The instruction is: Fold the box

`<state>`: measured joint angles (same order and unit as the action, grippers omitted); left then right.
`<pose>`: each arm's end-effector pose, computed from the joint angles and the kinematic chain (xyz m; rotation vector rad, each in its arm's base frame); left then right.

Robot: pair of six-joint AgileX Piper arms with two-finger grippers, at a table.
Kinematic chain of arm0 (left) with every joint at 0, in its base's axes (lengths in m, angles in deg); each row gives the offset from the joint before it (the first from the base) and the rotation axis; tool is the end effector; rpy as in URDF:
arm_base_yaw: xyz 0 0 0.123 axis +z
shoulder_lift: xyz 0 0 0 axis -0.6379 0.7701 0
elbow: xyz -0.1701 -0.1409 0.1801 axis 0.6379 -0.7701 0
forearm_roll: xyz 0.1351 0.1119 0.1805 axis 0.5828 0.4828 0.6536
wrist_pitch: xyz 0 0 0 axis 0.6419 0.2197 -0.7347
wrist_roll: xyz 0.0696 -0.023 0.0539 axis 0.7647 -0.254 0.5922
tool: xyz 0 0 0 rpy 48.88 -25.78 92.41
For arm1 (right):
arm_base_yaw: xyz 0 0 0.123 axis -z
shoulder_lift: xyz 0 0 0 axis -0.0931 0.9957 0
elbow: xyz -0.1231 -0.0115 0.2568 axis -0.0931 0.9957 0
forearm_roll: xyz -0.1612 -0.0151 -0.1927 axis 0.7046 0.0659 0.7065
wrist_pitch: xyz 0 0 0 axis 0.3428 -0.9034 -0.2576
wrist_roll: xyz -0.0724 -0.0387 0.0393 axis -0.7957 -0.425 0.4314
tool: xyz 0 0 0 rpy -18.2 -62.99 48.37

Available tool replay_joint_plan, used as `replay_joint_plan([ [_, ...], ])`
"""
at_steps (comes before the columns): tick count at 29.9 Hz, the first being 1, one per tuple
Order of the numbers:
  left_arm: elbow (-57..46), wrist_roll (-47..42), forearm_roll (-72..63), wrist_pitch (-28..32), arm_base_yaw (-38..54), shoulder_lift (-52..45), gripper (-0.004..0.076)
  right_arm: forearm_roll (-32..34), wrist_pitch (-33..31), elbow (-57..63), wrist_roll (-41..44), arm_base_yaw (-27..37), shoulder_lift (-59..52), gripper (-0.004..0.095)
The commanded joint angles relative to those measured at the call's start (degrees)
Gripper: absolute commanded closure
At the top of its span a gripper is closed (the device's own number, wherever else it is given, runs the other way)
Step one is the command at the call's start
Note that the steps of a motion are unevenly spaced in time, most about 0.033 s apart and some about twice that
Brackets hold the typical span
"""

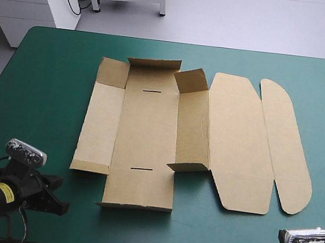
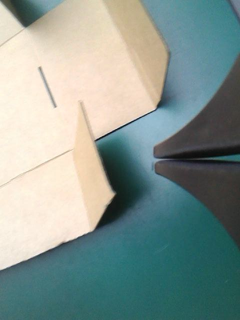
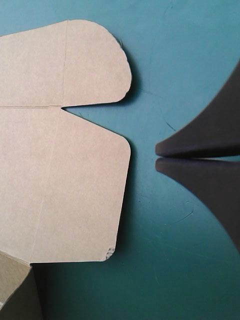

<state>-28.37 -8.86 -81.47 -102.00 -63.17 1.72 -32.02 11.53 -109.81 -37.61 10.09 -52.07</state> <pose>0.0791 -0.0423 0.3121 0.4575 2.3567 -0.3153 0.0102 0.0140 0.2649 -0.1340 2.1641 0.0620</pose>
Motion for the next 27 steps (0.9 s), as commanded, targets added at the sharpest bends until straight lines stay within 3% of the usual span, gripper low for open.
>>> replay_joint_plan([
  [1, 6.42, -1.64, 3.63, 4.57, -0.01, 7.33, 0.0731, -0.75, 3.59, -1.25, -0.16, -0.10, 0.81, 0.0928],
  [6, 14.78, -1.37, 5.38, 10.28, -0.01, 18.22, 0.0706, -0.75, 3.59, -1.25, -0.16, -0.10, 0.81, 0.0928],
  [12, 21.82, 2.21, 3.04, 8.25, -0.01, 27.32, 0.0705, -0.75, 3.59, -1.25, -0.16, -0.10, 0.81, 0.0928],
  [19, 22.63, 7.03, -0.40, 8.03, 1.28, 32.53, 0.0705, -0.75, 3.59, -1.25, -0.16, -0.10, 0.81, 0.0928],
  [22, 22.63, 13.36, -8.08, 8.15, 6.06, 33.88, 0.0705, -0.75, 3.59, -1.25, -0.16, -0.10, 0.81, 0.0928],
  [27, 22.63, 31.53, -28.08, 5.18, 20.43, 35.52, 0.0706, -0.75, 3.59, -1.25, -0.16, -0.10, 0.81, 0.0928],
])
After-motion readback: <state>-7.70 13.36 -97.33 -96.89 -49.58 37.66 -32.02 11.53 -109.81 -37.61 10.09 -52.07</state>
